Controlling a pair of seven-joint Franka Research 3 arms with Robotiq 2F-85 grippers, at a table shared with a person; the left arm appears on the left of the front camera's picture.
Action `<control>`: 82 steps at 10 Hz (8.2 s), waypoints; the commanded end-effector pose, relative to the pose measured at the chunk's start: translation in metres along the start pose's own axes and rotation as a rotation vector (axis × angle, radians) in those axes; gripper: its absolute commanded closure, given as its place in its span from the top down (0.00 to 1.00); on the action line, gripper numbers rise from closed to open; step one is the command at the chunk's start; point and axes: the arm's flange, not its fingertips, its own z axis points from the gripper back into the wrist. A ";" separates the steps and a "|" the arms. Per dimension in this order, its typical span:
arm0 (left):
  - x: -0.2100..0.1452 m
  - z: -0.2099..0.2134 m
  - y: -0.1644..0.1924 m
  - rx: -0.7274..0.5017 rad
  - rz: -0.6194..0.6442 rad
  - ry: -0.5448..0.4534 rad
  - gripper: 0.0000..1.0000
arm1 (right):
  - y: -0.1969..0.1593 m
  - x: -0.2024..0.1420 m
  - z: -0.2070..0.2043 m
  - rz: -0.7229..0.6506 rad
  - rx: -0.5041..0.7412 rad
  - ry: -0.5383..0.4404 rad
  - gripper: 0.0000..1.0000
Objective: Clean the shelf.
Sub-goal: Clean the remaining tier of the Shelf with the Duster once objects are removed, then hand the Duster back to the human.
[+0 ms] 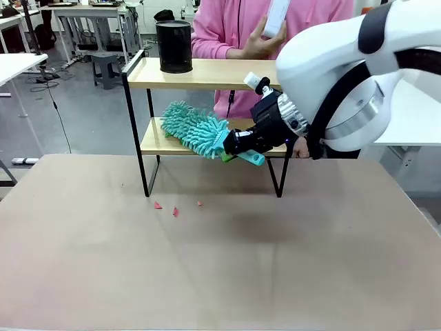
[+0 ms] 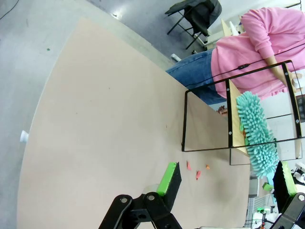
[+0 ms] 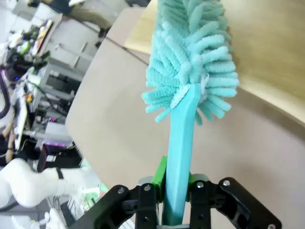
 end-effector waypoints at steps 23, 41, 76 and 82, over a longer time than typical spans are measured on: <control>-0.001 0.000 -0.002 -0.009 0.010 -0.001 1.00 | -0.158 -0.231 0.320 -0.472 0.438 -0.330 0.11; -0.005 -0.007 -0.019 -0.101 -0.007 0.059 1.00 | -0.142 -0.246 0.382 -0.386 0.440 -0.356 0.11; -0.297 -0.303 -0.166 -0.574 0.047 1.513 1.00 | -0.019 -0.139 0.225 0.121 0.917 0.595 0.11; -0.307 -0.291 -0.173 -0.661 0.093 1.544 1.00 | -0.020 -0.137 0.216 0.116 0.935 0.615 0.11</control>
